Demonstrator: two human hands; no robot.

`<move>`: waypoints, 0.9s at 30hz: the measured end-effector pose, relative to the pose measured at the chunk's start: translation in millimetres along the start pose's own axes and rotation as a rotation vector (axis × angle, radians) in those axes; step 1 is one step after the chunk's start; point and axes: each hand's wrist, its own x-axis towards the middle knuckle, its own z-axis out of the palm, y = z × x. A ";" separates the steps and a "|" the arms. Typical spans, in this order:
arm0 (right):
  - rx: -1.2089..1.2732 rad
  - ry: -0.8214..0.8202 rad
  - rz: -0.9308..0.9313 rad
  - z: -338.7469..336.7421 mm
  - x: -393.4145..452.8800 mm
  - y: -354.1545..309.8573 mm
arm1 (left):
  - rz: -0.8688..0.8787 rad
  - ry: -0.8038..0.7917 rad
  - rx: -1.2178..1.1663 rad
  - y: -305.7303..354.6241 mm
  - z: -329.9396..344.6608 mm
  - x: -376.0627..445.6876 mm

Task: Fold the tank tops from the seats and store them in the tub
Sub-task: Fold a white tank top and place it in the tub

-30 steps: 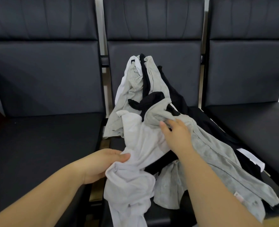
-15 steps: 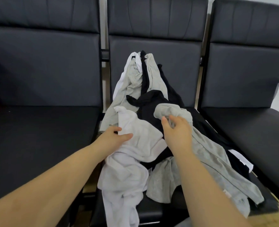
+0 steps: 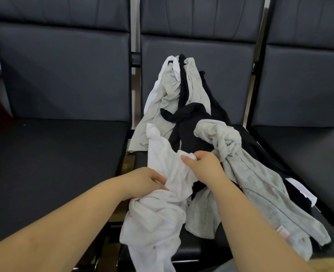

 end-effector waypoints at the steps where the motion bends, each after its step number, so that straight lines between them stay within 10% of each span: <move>1: 0.085 -0.013 -0.019 0.9 -5.7 -5.7 | 0.022 -0.003 -0.019 -2.4 -0.3 -4.9; 6: 0.542 -0.324 -0.081 18.6 -29.8 -33.2 | 0.162 0.029 -0.169 -6.2 11.3 -18.3; 12: 0.213 -0.356 -0.214 37.8 -39.6 -43.8 | 0.046 0.290 -0.441 -35.2 14.1 -19.8; 18: 0.031 -0.284 0.043 47.8 -28.7 -28.8 | 0.021 0.253 -1.304 -72.4 -18.6 -44.7; 27: -0.367 -0.305 -0.032 95.8 -37.0 -31.6 | 0.033 0.448 -1.422 -98.8 -49.7 -72.9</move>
